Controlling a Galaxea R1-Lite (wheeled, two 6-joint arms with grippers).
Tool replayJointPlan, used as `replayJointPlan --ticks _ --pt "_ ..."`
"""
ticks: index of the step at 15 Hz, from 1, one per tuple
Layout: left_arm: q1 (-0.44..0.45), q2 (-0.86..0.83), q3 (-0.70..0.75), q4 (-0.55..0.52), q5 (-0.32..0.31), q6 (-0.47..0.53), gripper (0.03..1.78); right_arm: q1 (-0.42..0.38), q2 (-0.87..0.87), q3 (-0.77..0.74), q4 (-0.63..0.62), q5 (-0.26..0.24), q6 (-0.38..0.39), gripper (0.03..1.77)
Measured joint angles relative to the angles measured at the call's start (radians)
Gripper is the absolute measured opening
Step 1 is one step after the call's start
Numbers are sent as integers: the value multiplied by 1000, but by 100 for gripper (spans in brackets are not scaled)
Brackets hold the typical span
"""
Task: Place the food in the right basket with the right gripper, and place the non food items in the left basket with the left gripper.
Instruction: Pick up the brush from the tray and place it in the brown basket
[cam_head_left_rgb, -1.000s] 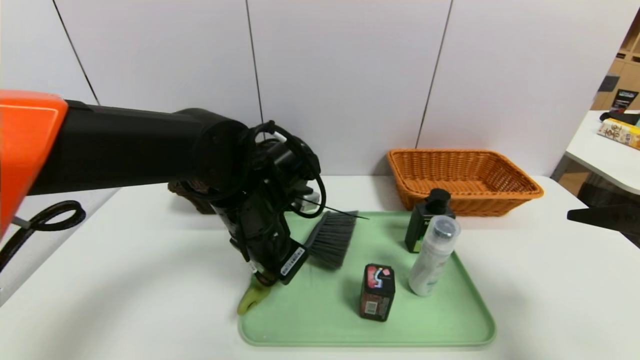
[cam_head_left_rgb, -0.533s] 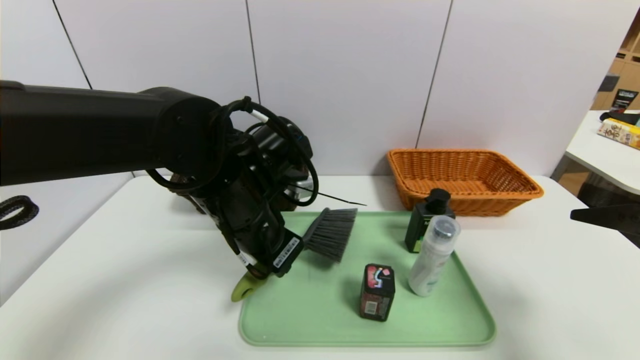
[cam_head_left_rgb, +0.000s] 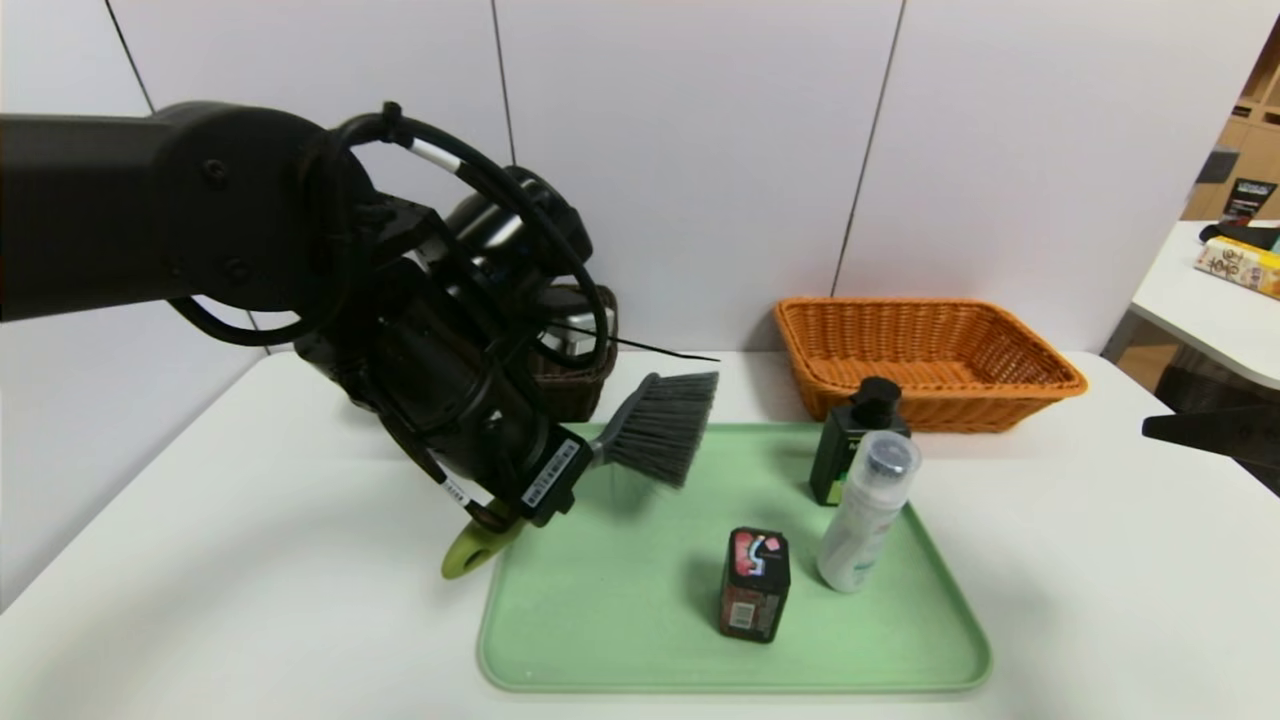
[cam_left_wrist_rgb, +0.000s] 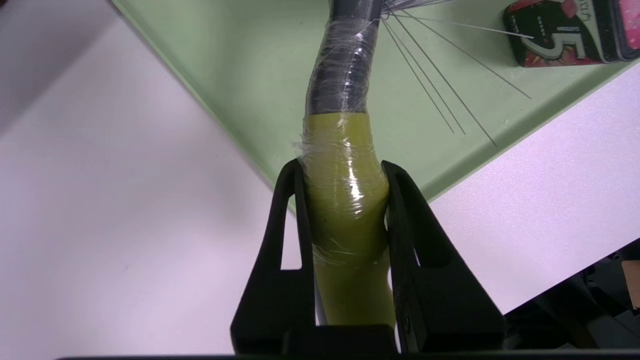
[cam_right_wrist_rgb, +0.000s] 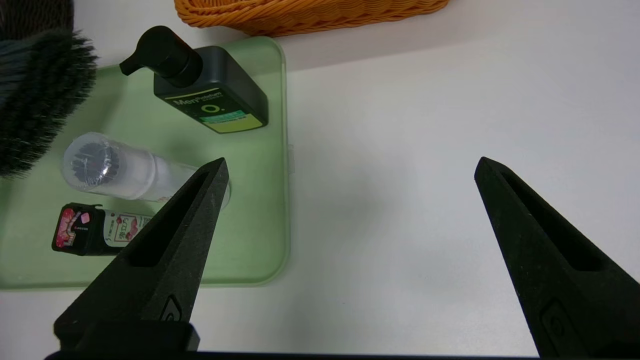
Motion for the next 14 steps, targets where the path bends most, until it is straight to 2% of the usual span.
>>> replayJointPlan --ticks 5,7,8,12,14 --pt "13 -76 -87 1 -1 58 43 0 0 -3 -1 0 0 170" --pt "63 -89 -137 0 -11 106 43 0 0 -3 -1 0 0 170" --pt "97 -90 -154 -1 -27 141 43 0 -2 -3 -1 0 0 170" --pt "270 -63 -210 -5 -174 357 43 0 -12 -5 -1 -2 -1 170" --pt "332 -31 -227 -19 -199 460 43 0 -27 -3 0 -2 1 170"
